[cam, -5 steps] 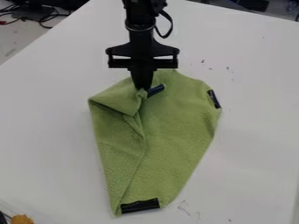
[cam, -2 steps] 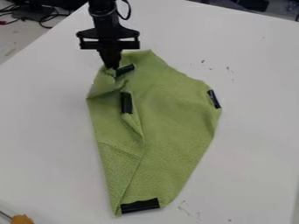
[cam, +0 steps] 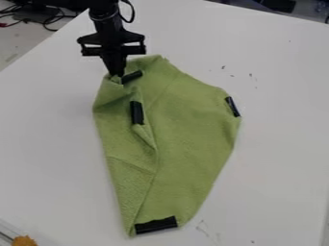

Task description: Unfold cloth from center to top left

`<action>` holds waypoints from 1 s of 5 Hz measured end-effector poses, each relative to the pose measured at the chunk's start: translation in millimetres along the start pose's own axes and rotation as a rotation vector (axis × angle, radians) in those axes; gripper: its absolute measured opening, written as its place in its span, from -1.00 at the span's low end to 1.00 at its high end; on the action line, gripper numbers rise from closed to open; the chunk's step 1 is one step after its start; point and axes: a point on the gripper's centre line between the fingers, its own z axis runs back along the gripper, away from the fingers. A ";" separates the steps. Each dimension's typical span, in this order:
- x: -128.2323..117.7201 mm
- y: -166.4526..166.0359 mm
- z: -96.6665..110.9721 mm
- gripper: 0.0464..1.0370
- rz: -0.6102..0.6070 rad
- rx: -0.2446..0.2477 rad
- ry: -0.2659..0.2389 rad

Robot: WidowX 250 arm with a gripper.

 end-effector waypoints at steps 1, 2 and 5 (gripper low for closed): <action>5.4 2.1 -5.0 -0.99 -0.008 -0.003 -0.005; 13.3 4.6 -11.3 -0.96 -0.032 0.002 0.002; 38.3 10.7 0.0 0.45 -0.093 0.041 -0.029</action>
